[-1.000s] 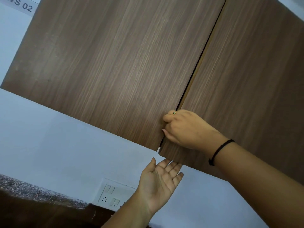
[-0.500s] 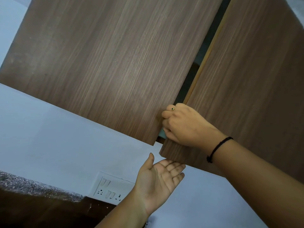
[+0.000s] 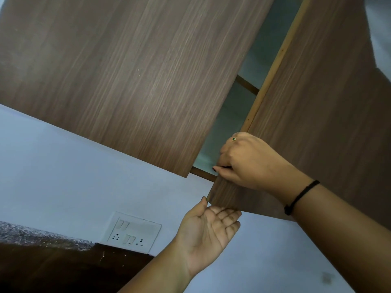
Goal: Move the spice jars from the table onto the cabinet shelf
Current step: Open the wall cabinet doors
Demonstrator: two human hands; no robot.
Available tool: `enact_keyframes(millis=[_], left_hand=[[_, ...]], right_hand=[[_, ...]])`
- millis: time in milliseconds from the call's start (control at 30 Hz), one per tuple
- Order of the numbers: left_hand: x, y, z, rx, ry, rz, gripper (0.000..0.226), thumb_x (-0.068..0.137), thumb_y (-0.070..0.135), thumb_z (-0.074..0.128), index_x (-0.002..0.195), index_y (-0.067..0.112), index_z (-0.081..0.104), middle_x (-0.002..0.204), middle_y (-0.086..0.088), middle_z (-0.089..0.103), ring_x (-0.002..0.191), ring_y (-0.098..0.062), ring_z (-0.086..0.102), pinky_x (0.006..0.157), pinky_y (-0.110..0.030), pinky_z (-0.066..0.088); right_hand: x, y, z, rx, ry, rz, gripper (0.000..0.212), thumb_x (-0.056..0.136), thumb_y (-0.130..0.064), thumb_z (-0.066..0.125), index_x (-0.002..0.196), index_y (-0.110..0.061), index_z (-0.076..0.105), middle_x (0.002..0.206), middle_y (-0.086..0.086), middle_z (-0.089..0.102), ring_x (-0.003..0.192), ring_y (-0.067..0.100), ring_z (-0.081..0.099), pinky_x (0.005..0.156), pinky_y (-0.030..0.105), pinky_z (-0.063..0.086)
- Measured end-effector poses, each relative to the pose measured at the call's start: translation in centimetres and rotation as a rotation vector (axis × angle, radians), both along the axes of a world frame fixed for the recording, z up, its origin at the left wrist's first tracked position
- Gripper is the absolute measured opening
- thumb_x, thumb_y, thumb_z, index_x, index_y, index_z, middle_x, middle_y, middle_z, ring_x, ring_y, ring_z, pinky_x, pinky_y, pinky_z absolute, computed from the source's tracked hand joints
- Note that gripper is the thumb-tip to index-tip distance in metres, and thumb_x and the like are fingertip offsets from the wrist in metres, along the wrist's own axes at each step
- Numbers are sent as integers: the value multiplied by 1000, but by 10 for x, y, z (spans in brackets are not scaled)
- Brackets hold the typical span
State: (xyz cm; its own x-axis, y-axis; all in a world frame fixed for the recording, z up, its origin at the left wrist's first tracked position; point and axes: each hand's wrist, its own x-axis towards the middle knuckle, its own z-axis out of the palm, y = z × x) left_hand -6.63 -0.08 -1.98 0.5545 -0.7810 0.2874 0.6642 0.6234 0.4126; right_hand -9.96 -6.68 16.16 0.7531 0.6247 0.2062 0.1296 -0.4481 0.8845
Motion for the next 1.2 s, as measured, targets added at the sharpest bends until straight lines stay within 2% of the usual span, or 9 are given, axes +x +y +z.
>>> enact_keyframes(millis=[167, 333, 467, 533, 667, 767, 967, 1200], left_hand=[[-10, 2, 5, -22, 44, -40, 63, 106, 38, 31, 145, -10, 39, 148, -29, 44, 145, -35, 36, 123, -44, 23], [-22, 7, 8, -39, 85, -103, 65, 107, 40, 28, 144, -13, 36, 150, -30, 41, 147, -34, 33, 123, -45, 20], [-32, 12, 11, -72, 87, -173, 63, 107, 41, 29, 128, -13, 52, 142, -31, 50, 134, -34, 46, 114, -43, 30], [-36, 13, 11, -83, 87, -204, 62, 107, 41, 29, 123, -12, 57, 140, -30, 52, 129, -34, 49, 113, -44, 30], [-44, 14, 10, -92, 115, -246, 63, 107, 42, 28, 126, -10, 58, 139, -29, 54, 140, -34, 41, 120, -45, 24], [-51, 15, 10, -91, 139, -259, 65, 107, 43, 28, 123, -10, 60, 133, -28, 60, 138, -34, 44, 116, -44, 28], [-62, 12, 12, -52, 137, -282, 70, 106, 46, 28, 130, -15, 53, 135, -30, 58, 143, -35, 38, 124, -46, 20], [-77, 4, 8, -38, 89, -300, 70, 106, 45, 27, 135, -15, 48, 133, -30, 59, 139, -36, 43, 122, -47, 25]], right_hand=[[-12, -4, -2, 13, 15, -2, 48, 99, -40, 37, 75, -20, 73, 66, -6, 57, 65, 16, 55, 85, 34, 48], [-34, -2, -3, 24, 23, -33, 49, 101, -40, 34, 82, -21, 76, 73, -6, 63, 71, 15, 61, 91, 31, 44], [-53, -3, -8, 56, 11, -39, 48, 102, -37, 37, 84, -19, 77, 78, -3, 69, 78, 16, 66, 108, 35, 39], [-61, -4, -9, 70, 1, -30, 44, 101, -35, 40, 85, -18, 77, 79, -2, 70, 80, 17, 67, 109, 36, 40], [-72, -7, -12, 92, -25, -2, 42, 102, -34, 43, 85, -16, 77, 80, 0, 70, 82, 19, 67, 109, 36, 40], [-80, -8, -14, 83, -47, 36, 39, 101, -31, 46, 84, -15, 78, 80, 1, 70, 81, 19, 68, 109, 36, 40], [-104, -18, -15, 53, -71, 123, 33, 100, -25, 52, 82, -12, 77, 82, 2, 71, 82, 20, 69, 108, 37, 42], [-130, -31, -15, 1, -72, 128, 35, 103, -27, 48, 89, -12, 76, 84, 3, 68, 84, 21, 66, 110, 38, 40]])
